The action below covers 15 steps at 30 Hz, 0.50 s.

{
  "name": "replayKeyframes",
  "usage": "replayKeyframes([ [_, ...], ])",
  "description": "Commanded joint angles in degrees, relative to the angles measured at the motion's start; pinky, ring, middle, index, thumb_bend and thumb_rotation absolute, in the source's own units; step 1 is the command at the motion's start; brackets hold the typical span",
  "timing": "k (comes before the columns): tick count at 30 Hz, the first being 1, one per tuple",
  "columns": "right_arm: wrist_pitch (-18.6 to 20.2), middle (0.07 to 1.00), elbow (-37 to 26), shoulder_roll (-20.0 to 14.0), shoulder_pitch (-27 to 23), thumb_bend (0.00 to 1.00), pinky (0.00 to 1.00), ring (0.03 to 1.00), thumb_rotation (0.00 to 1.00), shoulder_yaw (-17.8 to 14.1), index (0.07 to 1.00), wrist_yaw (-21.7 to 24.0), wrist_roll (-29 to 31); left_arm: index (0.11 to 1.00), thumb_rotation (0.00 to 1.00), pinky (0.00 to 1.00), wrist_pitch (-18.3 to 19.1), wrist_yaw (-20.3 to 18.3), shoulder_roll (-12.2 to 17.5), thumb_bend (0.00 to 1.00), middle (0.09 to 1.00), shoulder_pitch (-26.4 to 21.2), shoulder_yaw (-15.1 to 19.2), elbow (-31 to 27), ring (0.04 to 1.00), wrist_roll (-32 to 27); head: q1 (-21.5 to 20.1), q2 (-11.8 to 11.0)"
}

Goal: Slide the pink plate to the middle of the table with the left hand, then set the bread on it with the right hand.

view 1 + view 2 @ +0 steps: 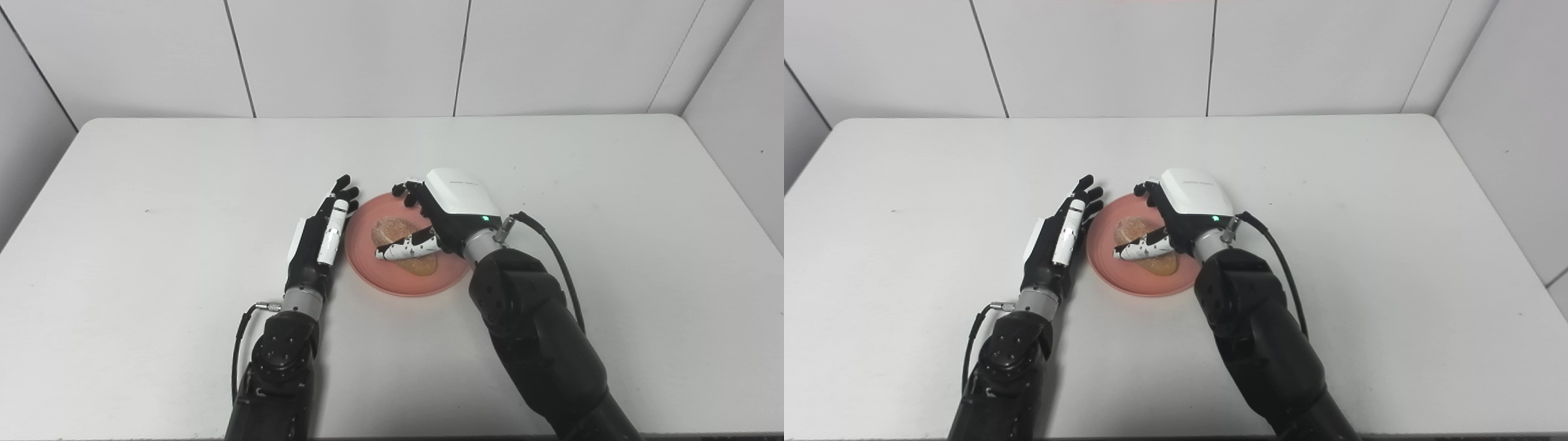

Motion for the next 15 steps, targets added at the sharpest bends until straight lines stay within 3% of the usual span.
replayKeyframes([
  [1,0.1,0.754,-2.7,0.7,-1.7,0.93,0.49,0.657,0.51,-1.5,0.8,0.9,-1.1,0.899,1.0,0.87,-0.7,-0.1,-0.6,0.35,0.903,-1.8,-0.3,-0.3,0.902,0.1,0.0,0.1],
  [4,0.1,0.742,-3.4,1.1,-1.7,0.95,0.47,0.635,0.54,-2.5,0.817,2.4,-1.1,0.9,1.0,0.86,-0.5,0.1,-0.7,0.36,0.905,-1.8,-0.4,-0.4,0.903,0.3,-0.1,0.1],
  [7,-0.1,0.833,-4.8,0.0,-2.2,0.97,0.62,0.76,0.62,-2.0,0.858,5.1,-2.5,0.898,1.0,0.85,-0.5,0.1,-0.7,0.35,0.904,-1.7,-0.5,-0.7,0.902,0.4,-0.2,0.1],
  [8,-0.2,0.866,-5.2,-0.3,-2.3,0.99,0.67,0.805,0.69,-1.8,0.884,5.6,-2.8,0.902,1.0,0.86,-0.5,0.0,-0.6,0.35,0.91,-1.7,-0.5,-0.8,0.913,0.3,-0.2,0.1],
  [11,-0.3,0.889,-6.9,-0.4,-2.1,1.0,0.75,0.847,0.76,-2.1,0.907,5.9,-3.7,0.918,1.0,0.89,-0.8,-0.9,-0.7,0.35,0.928,-1.6,0.0,-0.7,0.935,-1.3,-0.3,0.0],
  [15,-4.3,0.882,-9.2,-1.3,-0.4,0.97,0.78,0.853,0.85,-4.2,0.91,-1.8,0.6,0.917,1.0,0.88,-0.9,-0.4,-0.8,0.33,0.929,-1.4,0.2,-1.1,0.924,-1.6,-0.6,-0.1],
])
